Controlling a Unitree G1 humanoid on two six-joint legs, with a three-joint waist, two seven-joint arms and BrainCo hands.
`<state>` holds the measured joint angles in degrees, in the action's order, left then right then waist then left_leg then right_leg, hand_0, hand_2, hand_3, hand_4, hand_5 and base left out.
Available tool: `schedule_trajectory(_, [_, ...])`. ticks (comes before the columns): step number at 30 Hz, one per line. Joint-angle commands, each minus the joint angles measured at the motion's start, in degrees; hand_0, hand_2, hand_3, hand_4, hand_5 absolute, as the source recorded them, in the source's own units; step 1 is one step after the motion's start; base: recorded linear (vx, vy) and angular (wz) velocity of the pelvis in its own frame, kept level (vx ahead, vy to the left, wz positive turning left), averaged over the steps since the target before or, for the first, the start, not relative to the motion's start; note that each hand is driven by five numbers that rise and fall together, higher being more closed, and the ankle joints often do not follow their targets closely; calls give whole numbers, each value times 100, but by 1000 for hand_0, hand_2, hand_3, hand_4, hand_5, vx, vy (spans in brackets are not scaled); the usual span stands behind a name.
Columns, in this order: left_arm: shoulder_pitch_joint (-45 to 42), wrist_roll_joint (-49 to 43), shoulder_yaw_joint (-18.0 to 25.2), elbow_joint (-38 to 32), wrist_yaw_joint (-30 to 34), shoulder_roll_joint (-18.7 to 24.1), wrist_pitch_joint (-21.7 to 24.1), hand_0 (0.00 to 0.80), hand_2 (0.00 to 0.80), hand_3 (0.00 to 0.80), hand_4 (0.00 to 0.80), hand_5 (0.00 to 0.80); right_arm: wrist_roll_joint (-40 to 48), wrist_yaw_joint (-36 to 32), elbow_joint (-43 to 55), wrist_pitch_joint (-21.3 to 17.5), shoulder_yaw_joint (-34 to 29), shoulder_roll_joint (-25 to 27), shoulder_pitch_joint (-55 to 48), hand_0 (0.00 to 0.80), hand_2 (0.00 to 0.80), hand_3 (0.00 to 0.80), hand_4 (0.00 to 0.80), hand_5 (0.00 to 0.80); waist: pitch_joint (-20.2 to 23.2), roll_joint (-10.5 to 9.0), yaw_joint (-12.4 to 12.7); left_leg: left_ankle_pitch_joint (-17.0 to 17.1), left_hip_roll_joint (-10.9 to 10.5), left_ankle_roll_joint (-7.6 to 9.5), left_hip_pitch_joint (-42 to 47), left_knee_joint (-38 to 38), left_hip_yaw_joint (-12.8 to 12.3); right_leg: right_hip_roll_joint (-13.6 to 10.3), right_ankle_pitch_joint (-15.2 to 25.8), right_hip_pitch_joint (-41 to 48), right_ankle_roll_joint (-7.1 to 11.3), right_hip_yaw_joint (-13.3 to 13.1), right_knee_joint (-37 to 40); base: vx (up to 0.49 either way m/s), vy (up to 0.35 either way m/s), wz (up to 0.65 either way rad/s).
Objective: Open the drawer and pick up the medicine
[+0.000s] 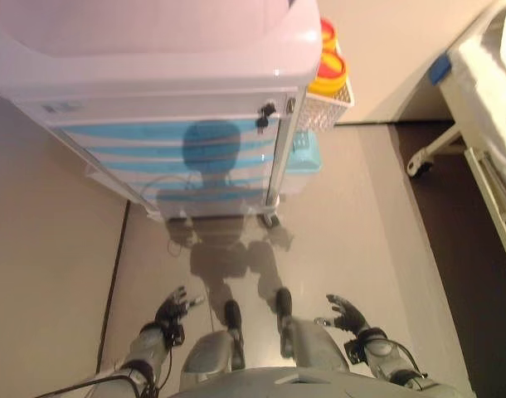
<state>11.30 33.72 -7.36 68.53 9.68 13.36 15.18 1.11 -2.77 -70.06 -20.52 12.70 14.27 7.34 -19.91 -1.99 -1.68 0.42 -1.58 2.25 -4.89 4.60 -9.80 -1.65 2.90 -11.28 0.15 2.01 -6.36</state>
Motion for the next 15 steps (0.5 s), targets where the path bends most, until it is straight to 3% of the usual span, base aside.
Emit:
schedule_trajectory(1, [208, 851, 257, -451, 296, -163, 573, 0, 0, 0, 0, 0, 188, 113, 353, -102, 441, 71, 18, 0, 0, 0, 0, 0, -147, -126, -153, -1006, -321, 293, -715, 1406, 162, -233, -385, -316, 294, -91, -760, -60, 32, -16])
schedule_trajectory(9, [956, 2876, 418, -1313, 973, -77, 885, 0, 0, 0, 0, 0, 439, 93, 500, -229, 537, 96, 92, 0, 0, 0, 0, 0, -388, -340, -350, -1254, -182, 363, -1341, 2071, 1, -89, -301, -946, 331, -403, -1132, -40, 8, -18])
schedule_trajectory(15, [1819, 4343, 787, -1410, 1574, 511, 778, 0, 0, 0, 0, 0, 561, 77, 681, -276, 736, 93, 51, 0, 0, 0, 0, 0, -459, -584, -543, -1425, 6, 354, -1665, 2483, -163, 1, -154, -1180, 367, -566, -1127, -11, -24, -23])
